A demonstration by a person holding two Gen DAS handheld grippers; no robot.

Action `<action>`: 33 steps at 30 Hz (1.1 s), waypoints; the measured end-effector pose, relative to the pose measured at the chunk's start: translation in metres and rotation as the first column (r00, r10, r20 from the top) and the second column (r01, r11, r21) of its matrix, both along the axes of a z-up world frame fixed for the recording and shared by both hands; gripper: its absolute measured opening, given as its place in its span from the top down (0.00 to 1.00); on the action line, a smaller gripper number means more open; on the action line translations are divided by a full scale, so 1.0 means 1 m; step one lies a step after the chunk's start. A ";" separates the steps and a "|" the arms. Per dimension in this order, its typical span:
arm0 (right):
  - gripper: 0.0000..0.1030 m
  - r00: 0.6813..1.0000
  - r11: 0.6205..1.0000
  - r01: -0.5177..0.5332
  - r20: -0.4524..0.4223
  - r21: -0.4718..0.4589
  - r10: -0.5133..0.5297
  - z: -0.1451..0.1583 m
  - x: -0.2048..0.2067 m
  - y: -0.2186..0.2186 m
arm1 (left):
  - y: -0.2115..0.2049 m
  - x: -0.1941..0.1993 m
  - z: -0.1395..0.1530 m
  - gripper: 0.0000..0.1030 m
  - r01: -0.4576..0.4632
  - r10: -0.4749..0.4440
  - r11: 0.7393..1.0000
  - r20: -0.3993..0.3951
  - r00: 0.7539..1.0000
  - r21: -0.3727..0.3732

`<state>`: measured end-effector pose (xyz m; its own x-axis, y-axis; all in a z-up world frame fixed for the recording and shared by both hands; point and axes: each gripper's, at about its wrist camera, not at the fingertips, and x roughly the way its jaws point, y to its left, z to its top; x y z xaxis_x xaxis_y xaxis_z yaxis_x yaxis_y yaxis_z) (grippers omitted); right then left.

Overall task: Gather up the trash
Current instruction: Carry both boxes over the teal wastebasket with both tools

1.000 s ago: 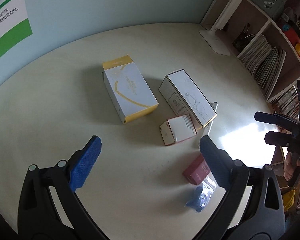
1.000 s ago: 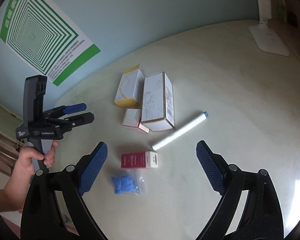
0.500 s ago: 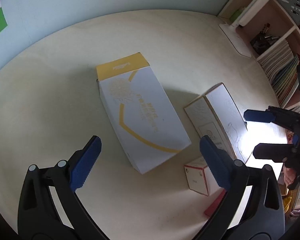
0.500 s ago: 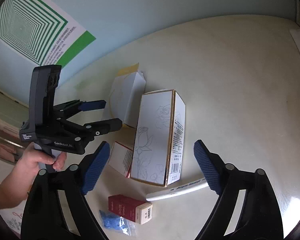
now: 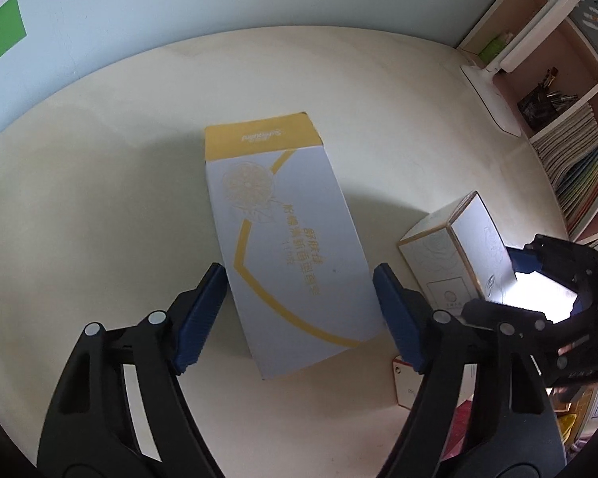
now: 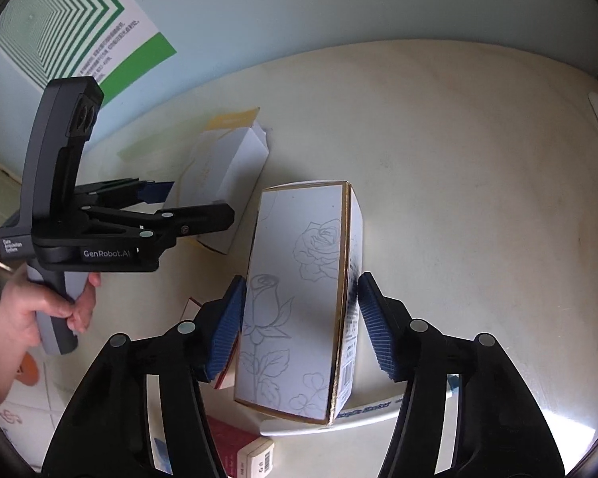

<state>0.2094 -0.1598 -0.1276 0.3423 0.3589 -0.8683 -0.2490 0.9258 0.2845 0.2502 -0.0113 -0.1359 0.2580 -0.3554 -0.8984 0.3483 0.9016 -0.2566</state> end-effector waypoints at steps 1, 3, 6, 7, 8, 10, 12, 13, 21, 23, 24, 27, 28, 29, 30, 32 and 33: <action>0.47 1.000 1.000 0.005 -0.002 0.005 -0.005 0.001 -0.001 -0.004 | 0.002 0.000 0.001 0.31 -0.002 0.002 1.000 0.002 1.000 -0.005; 0.49 1.000 1.000 0.025 0.002 0.015 -0.025 0.005 -0.004 -0.013 | 0.005 -0.001 0.003 0.34 -0.012 0.012 1.000 0.010 1.000 -0.010; 0.49 0.998 0.997 0.059 0.011 0.053 -0.060 0.012 -0.007 -0.025 | 0.014 -0.007 0.012 0.37 -0.022 0.023 1.000 0.031 0.999 -0.016; 0.49 0.998 0.995 0.067 0.013 0.068 -0.068 0.015 -0.007 -0.028 | 0.015 -0.009 0.014 0.37 -0.023 0.024 1.000 0.035 0.999 -0.016; 0.49 0.997 0.994 0.076 0.017 0.081 -0.078 0.019 -0.008 -0.031 | 0.016 -0.012 0.016 0.37 -0.023 0.023 1.000 0.039 0.999 -0.013; 0.49 0.995 0.990 0.091 0.026 0.104 -0.094 0.026 -0.010 -0.037 | 0.019 -0.019 0.024 0.37 -0.019 0.019 1.000 0.055 0.998 -0.004; 0.49 0.993 0.987 0.104 0.035 0.121 -0.109 0.033 -0.015 -0.044 | 0.020 -0.026 0.031 0.38 -0.016 0.015 1.000 0.069 0.997 0.003; 0.49 0.992 0.985 0.110 0.039 0.133 -0.116 0.037 -0.017 -0.047 | 0.020 -0.029 0.034 0.38 -0.013 0.013 1.000 0.076 0.997 0.005; 0.49 0.984 0.977 0.144 0.079 0.160 -0.158 0.066 -0.045 -0.064 | 0.025 -0.057 0.064 0.39 -0.020 0.018 1.000 0.145 0.989 0.010; 0.49 0.981 0.975 0.154 0.089 0.163 -0.170 0.072 -0.055 -0.069 | 0.034 -0.065 0.073 0.39 -0.025 0.025 1.000 0.157 0.987 0.001; 0.49 0.980 0.973 0.158 0.093 0.166 -0.175 0.074 -0.059 -0.070 | 0.038 -0.069 0.078 0.39 -0.027 0.028 1.000 0.164 0.986 -0.005; 0.49 0.975 0.968 0.177 0.102 0.178 -0.197 0.081 -0.075 -0.079 | 0.042 -0.079 0.094 0.39 -0.015 0.019 1.000 0.187 0.982 -0.021; 0.49 0.972 0.964 0.189 0.101 0.185 -0.210 0.082 -0.081 -0.083 | 0.043 -0.082 0.098 0.39 -0.005 0.009 1.000 0.190 0.982 -0.021; 0.49 0.969 0.960 0.202 0.100 0.191 -0.224 0.083 -0.085 -0.085 | 0.041 -0.085 0.103 0.39 0.004 0.000 1.000 0.200 0.980 -0.020; 0.49 0.965 0.955 0.219 0.097 0.202 -0.242 0.083 -0.091 -0.090 | 0.039 -0.088 0.108 0.39 0.015 -0.010 1.000 0.209 0.978 -0.021; 0.49 0.959 0.947 0.241 0.097 0.214 -0.266 0.086 -0.103 -0.098 | 0.032 -0.093 0.116 0.39 0.035 -0.029 0.999 0.225 0.974 -0.021; 0.49 0.957 0.945 0.248 0.100 0.215 -0.274 0.087 -0.107 -0.100 | 0.028 -0.095 0.118 0.39 0.045 -0.039 0.999 0.231 0.972 -0.020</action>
<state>0.1021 -0.2597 -0.0405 0.5492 0.4030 -0.7321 -0.0525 0.8909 0.4511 0.1555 0.0168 -0.0178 0.4411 -0.3923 -0.8072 0.4383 0.8790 -0.1877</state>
